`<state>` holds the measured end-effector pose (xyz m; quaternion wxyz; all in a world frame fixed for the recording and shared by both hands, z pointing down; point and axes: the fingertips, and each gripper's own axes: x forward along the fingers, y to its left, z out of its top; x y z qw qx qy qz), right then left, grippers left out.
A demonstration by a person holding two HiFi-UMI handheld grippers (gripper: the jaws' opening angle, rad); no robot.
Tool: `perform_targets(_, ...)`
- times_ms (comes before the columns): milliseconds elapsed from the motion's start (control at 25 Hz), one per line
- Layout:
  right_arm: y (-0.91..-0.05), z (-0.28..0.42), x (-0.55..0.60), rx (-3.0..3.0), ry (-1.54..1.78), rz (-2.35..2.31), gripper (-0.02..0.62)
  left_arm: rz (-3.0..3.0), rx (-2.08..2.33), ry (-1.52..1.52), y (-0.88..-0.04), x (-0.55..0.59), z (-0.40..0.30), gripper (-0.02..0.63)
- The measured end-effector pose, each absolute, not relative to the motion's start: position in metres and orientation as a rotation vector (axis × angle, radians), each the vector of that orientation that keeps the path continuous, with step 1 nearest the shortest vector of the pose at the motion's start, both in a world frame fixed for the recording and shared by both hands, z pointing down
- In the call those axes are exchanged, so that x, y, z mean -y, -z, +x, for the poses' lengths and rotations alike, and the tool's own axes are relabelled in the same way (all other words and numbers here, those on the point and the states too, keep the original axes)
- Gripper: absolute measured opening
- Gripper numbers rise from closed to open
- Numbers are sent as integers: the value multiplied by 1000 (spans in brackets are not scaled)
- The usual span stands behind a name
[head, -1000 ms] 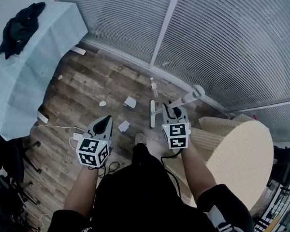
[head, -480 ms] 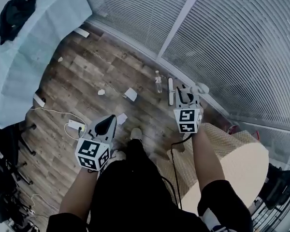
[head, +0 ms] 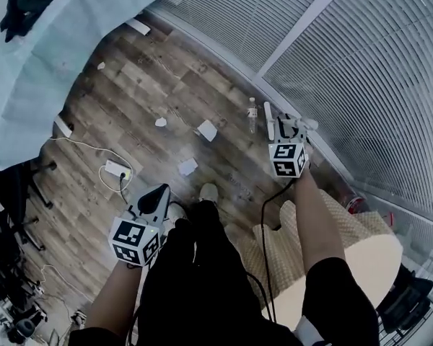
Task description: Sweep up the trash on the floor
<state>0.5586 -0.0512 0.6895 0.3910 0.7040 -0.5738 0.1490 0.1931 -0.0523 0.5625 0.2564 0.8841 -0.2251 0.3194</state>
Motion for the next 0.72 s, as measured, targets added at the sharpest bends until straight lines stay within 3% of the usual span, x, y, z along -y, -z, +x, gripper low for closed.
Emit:
perform_targets(320, -721, 538, 67, 1498, -422, 1752, 97, 2380, 630, -869, -573, 49, 191, -5)
perform_targets(720, -733, 453, 79, 1592, -446, 1651, 95, 2354, 721, -828, -573, 61, 152, -5)
